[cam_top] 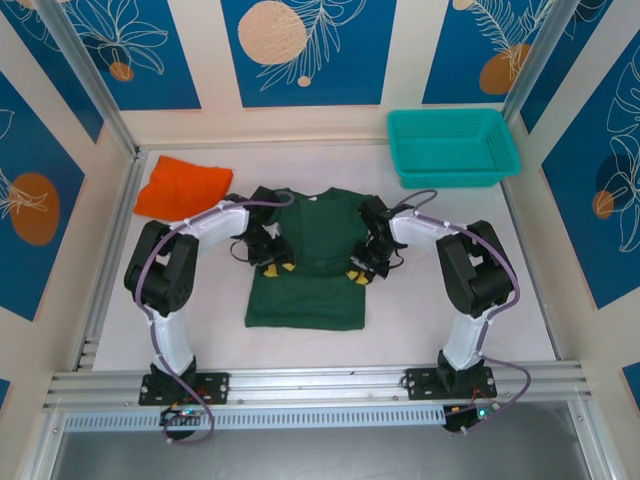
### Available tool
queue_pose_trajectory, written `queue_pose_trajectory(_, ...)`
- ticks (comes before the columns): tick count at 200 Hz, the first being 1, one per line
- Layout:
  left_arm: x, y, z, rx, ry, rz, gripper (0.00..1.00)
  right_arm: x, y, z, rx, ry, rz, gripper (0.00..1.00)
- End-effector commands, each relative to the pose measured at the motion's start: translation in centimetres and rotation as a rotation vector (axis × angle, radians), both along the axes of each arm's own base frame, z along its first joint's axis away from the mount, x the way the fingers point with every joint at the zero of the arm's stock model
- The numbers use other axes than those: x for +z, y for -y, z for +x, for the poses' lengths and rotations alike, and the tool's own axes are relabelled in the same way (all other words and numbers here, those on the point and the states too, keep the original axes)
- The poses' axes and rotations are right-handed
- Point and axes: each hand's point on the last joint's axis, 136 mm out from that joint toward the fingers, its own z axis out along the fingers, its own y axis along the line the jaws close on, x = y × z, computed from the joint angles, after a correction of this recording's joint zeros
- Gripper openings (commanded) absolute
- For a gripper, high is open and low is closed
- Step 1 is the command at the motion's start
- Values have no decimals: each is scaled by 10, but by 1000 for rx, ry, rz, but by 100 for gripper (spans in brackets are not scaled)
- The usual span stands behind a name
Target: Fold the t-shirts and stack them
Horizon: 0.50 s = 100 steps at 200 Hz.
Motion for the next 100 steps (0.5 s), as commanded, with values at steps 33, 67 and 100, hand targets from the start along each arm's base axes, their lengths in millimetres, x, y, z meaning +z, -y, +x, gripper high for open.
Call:
queue_pose_trajectory(33, 10, -6, 42, 61, 27, -11, 44, 12, 8, 21, -68, -70, 75, 21)
queue_pose_trajectory(67, 18, -13, 60, 99, 50, -5, 48, 11, 22, 23, -133, -123, 79, 22)
queue_pose_trajectory(100, 45, -9, 60, 50, 116, -3, 49, 36, 21, 29, -106, 5, 105, 25)
